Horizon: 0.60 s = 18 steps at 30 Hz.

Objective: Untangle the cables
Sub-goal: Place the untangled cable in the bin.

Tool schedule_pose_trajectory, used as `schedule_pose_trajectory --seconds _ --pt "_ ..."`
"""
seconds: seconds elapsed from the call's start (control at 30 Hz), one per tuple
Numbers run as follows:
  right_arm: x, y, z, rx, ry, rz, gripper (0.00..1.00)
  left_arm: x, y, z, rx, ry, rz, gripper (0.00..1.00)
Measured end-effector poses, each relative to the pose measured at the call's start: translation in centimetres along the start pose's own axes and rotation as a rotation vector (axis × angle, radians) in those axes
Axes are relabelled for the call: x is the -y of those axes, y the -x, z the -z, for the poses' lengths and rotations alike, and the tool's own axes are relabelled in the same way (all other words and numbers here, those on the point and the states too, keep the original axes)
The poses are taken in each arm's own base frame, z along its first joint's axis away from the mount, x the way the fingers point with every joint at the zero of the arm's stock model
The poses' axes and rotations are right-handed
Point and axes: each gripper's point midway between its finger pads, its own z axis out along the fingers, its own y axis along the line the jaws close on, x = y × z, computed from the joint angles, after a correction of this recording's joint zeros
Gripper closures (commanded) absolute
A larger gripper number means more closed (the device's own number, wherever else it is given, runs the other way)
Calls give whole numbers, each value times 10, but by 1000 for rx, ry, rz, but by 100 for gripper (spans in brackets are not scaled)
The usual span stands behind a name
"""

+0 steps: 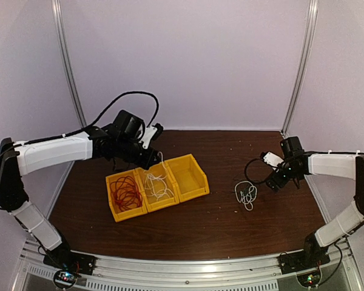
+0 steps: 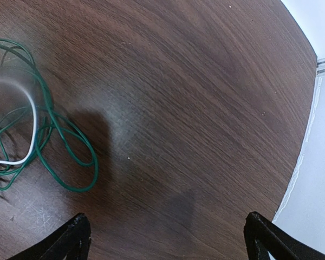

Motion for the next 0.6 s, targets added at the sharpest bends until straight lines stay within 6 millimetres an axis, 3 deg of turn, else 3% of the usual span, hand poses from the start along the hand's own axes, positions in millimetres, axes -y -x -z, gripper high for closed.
schedule_pose_trajectory --seconds 0.2,0.6 --pt "0 0 0 0 0 0 0 -12 -38 -38 -113 33 27 100" --pt "0 0 0 0 2 2 0 -26 -80 -79 -226 74 50 100"
